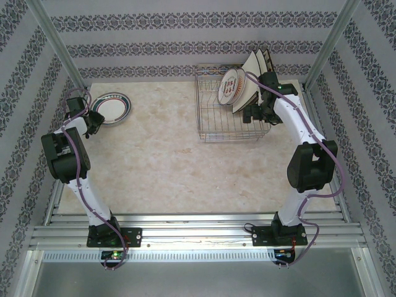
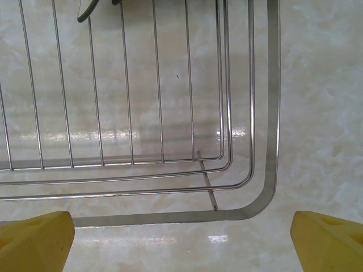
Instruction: Unload the plates from the dish rack
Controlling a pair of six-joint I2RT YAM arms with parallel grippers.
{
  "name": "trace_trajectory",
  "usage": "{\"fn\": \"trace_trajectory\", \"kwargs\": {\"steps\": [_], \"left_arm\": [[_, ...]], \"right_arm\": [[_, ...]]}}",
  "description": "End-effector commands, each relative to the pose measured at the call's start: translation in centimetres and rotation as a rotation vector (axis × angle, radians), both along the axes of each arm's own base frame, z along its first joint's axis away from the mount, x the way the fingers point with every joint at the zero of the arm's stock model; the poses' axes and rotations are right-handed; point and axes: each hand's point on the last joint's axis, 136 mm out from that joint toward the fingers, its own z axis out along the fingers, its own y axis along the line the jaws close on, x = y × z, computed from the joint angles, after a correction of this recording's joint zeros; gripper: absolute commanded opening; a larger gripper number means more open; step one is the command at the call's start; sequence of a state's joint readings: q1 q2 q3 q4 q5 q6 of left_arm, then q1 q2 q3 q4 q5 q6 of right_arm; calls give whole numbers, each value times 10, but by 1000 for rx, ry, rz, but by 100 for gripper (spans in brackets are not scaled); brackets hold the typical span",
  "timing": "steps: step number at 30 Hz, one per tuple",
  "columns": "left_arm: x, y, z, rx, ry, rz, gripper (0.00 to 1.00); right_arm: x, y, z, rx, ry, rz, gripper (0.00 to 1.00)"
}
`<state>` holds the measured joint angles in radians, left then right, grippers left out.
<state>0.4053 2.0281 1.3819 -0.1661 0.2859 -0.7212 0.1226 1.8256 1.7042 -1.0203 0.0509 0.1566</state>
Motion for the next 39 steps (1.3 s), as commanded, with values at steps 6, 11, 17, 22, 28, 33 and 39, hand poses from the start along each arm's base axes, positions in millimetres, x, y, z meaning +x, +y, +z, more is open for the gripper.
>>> {"fn": "trace_trajectory", "kwargs": {"steps": [6,11,17,22,28,33,39], "left_arm": [[-3,-3,1,91,82,-45,29],[-15,-12,33,222,142,-117,54],[-48,-43,86,381,193,-254,94],[-54,-112,84,301,265,-497,100],[-56,-157,85,372,395,-672,100],[-57,-176,90,411,417,-728,100],[-61,-185,94,418,418,-742,100]], "right_arm": [[0,7,3,10,-6,24,98],[0,7,6,10,-13,27,98],[1,9,15,23,-41,32,98],[13,21,34,44,-100,40,98],[40,45,70,54,-199,78,98],[73,61,88,57,-284,77,98],[119,80,83,41,-333,83,98]]}}
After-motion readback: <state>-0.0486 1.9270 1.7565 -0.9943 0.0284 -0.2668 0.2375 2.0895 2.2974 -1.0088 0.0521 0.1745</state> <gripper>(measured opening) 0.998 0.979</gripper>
